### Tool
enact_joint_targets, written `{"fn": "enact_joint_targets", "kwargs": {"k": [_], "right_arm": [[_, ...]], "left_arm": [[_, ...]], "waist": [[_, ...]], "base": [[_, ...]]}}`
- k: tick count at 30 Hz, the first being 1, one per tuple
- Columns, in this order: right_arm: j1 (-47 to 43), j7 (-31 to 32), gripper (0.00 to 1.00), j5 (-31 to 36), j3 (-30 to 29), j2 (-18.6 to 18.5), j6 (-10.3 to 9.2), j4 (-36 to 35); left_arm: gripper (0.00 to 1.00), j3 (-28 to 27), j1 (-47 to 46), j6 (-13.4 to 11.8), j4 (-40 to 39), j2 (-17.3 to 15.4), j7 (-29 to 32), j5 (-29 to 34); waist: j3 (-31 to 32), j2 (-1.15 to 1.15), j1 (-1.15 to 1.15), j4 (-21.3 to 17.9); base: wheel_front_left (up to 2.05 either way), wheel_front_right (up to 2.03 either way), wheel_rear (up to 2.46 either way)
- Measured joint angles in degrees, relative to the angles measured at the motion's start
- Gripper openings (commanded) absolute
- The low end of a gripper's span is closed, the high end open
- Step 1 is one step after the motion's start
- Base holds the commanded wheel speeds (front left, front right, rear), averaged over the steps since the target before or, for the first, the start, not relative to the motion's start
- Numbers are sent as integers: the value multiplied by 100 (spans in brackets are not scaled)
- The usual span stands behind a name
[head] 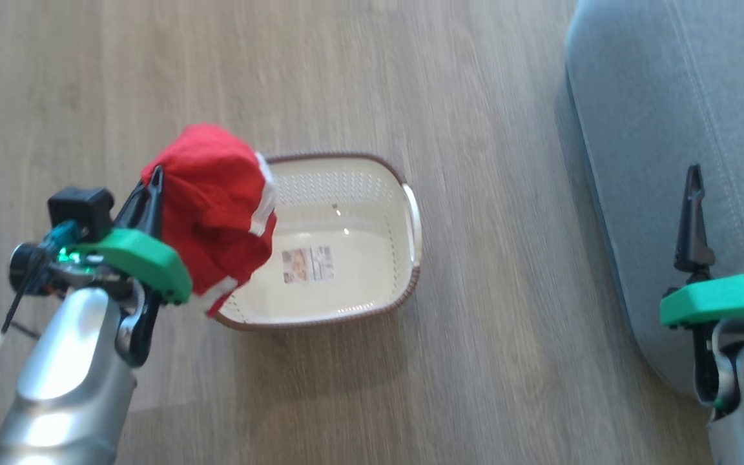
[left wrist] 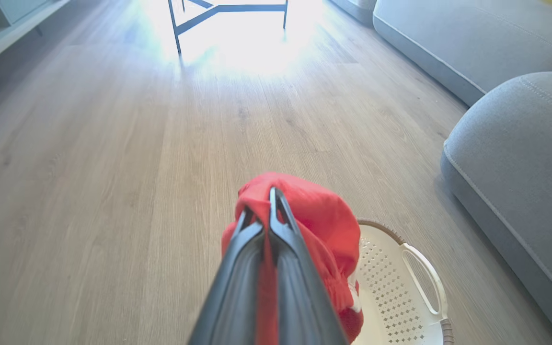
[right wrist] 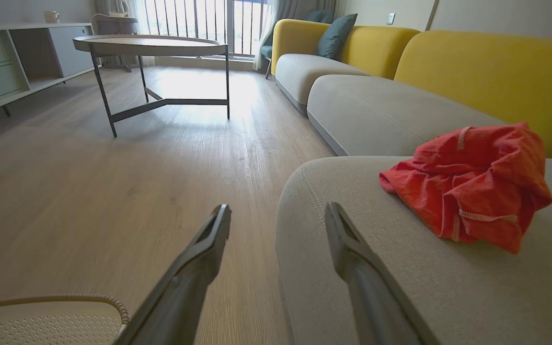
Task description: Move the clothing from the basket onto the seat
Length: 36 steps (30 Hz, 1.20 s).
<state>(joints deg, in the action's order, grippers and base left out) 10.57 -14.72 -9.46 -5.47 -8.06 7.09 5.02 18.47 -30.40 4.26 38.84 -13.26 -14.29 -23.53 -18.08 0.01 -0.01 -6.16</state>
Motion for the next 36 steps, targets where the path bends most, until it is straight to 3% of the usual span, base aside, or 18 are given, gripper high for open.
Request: {"fn": "enact_joint_targets", "kwargs": {"k": [10,19,36], "right_arm": [[-303,0,100,0,91,-157,0,157],[-302,0,100,0,336,-167,0,247],[-327,0,100,-29,558,-178,0,403]], "left_arm": [[0,-71,910,-253,-1129,-307,171,-141],[0,-74,1218,-430,-1734,-389,422,-180],[0,-46,1406,-488,-2048,-450,515,-240]], "waist": [[658,0,0,384],[921,0,0,626],[1096,0,0,429]], "base": [[0,0,0],[0,0,0],[0,0,0]]}}
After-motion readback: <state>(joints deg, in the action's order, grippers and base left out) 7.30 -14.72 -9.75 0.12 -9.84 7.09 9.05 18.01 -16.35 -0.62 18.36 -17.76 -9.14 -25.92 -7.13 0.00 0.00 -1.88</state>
